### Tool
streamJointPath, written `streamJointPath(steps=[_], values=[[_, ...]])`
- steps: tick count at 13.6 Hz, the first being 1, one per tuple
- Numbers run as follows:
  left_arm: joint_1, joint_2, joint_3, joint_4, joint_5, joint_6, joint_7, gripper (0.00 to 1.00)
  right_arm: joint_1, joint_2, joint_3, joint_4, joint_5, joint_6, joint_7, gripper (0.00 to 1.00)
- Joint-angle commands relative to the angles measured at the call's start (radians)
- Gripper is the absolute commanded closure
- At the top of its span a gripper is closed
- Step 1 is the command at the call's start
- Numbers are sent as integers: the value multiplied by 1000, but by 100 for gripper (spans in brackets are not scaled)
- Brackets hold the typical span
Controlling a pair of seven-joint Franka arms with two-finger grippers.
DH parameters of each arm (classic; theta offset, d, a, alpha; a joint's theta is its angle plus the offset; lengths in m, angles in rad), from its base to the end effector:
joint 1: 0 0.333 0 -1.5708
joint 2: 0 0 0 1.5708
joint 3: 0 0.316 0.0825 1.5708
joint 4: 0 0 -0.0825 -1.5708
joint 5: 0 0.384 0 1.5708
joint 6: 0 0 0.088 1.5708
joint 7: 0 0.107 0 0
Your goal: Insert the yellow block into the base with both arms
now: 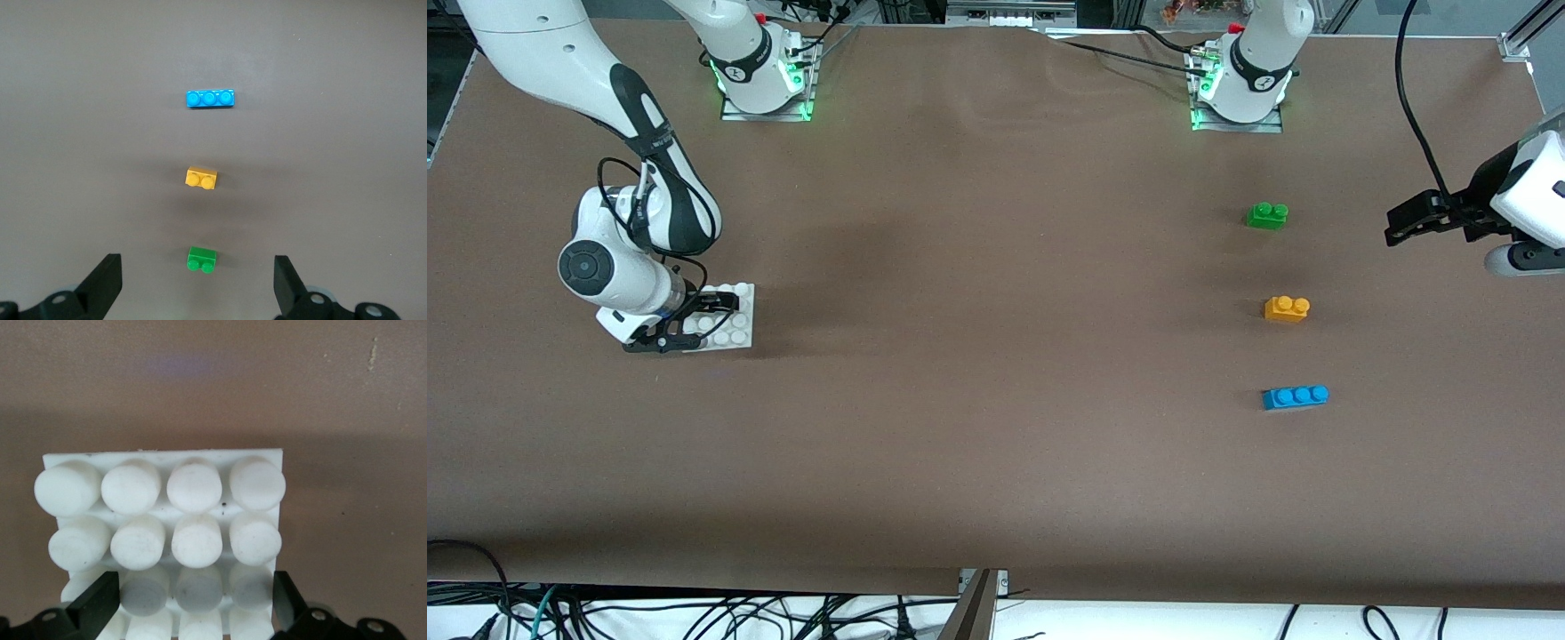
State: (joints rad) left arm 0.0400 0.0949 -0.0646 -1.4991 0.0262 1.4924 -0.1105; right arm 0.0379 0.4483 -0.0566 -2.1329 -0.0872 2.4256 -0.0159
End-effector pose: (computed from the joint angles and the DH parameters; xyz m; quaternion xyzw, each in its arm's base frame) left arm 0.5745 -0.0094 0.5981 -0.9977 -0.0432 0.0499 0.0134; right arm 0.5557 -0.0113 0.1817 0.9956 0.0354 -0.0783 0.0371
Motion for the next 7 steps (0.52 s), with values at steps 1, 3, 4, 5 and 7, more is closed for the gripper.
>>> streamJointPath(steps=[1,3,4,5,7], values=[[1,-11,-3,7,20,-14,-9,0,36,50,23,-2,3,70,88,0],[1,-11,-3,7,20,-14,-9,0,51,58,26,-1,3,93,100,0],[1,-11,-3,7,20,-14,-9,0,63,59,26,-1,3,104,100,0],[0,-11,-3,8,20,-14,-9,0,75,59,26,-1,4,116,100,0],[-2,-11,-4,8,20,-14,-9,0,92,66,38,1,7,141,102,0]])
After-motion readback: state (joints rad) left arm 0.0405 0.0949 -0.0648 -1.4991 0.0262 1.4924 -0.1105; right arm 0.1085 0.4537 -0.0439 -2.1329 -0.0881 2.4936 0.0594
